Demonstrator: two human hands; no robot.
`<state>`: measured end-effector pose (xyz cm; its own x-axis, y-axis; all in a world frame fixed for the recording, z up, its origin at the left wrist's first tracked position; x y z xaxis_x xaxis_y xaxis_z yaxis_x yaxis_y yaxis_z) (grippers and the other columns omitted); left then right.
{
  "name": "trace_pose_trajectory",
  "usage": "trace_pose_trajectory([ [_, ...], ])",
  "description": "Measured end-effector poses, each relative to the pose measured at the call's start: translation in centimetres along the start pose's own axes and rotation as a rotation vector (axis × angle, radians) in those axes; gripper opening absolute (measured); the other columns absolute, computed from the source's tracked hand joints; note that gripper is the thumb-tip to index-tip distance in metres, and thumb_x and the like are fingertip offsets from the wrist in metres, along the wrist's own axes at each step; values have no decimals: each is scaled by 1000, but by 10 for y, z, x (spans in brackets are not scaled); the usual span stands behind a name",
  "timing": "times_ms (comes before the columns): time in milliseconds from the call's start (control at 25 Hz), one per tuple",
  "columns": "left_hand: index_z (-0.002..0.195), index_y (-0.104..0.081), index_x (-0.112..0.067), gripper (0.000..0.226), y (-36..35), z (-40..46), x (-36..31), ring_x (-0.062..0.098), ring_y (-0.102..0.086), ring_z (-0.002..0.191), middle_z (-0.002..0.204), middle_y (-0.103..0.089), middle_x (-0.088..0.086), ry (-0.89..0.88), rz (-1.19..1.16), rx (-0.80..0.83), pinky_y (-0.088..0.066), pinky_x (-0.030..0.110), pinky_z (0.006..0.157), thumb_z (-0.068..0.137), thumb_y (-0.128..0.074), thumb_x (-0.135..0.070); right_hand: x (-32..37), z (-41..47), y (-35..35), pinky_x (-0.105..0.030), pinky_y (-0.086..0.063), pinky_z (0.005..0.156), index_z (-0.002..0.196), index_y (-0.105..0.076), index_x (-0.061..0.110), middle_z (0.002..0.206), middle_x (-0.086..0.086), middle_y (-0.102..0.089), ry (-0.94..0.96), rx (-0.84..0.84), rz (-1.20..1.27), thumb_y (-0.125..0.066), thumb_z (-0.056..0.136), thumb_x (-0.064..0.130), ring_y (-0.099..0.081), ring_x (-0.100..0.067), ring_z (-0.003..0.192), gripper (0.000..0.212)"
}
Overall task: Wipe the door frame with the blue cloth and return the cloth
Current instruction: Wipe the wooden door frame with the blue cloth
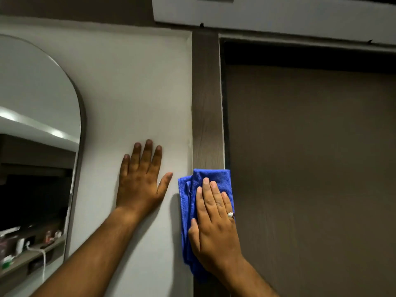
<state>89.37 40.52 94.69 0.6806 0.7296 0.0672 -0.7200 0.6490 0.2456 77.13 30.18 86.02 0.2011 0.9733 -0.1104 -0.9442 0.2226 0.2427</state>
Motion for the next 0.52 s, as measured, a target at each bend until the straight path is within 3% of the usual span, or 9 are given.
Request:
trace_pose_trajectory([
  [80,153,-1,-22,74,-7,-26,-6,23,13,149,162,10,3,34,-47,106,7,40,119,91,-21,-59,7,-46,-6,-43,-13,116,145,-29,6,156,-11,-23,4,69,49,-43,85,27,-18,-26,145,65],
  [160,153,-11,-22,71,-11,-60,-18,23,10,149,163,5,4,70,-131,219,2,40,119,93,-23,-58,10,-63,-1,-48,-18,117,141,-36,2,154,-14,-27,3,119,191,-49,83,12,-22,-30,144,61],
  [280,131,-55,-21,62,-1,-110,-40,33,-32,141,153,-39,13,177,-303,238,-31,46,110,89,-33,-59,-9,-52,23,-57,-41,102,130,-50,-4,142,-26,-44,-93,-18,129,-59,84,1,-42,-43,131,48],
  [360,112,-67,-21,51,0,-140,-58,35,-54,116,127,-60,11,241,-373,262,-45,44,94,84,-47,-58,-49,-57,36,-58,-44,93,137,-43,5,143,-22,-45,-429,-54,46,-67,84,22,-45,-43,126,60],
  [440,101,-66,-18,36,-9,-157,-73,33,-59,99,107,-63,10,330,-503,350,-49,39,83,82,-58,-48,-80,-79,35,-54,-44,89,133,-44,16,132,-13,-52,-721,31,91,-67,78,45,-50,-35,117,67],
  [520,87,-62,-14,24,-11,-162,-75,31,-60,88,95,-63,10,469,-616,369,-45,33,72,81,-64,-38,-85,-92,24,-45,-50,79,101,-59,19,103,-5,-65,-814,134,302,-66,78,49,-61,-28,95,39],
])
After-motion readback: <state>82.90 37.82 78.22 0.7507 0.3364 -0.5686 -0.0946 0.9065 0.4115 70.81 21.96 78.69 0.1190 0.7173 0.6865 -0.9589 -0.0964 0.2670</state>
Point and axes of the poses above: each hand's wrist, its own z-axis towards the middle knuckle, its own y-axis out of the back of the hand, x = y × z, the point moved 10 cm from there along z, towards the middle knuckle
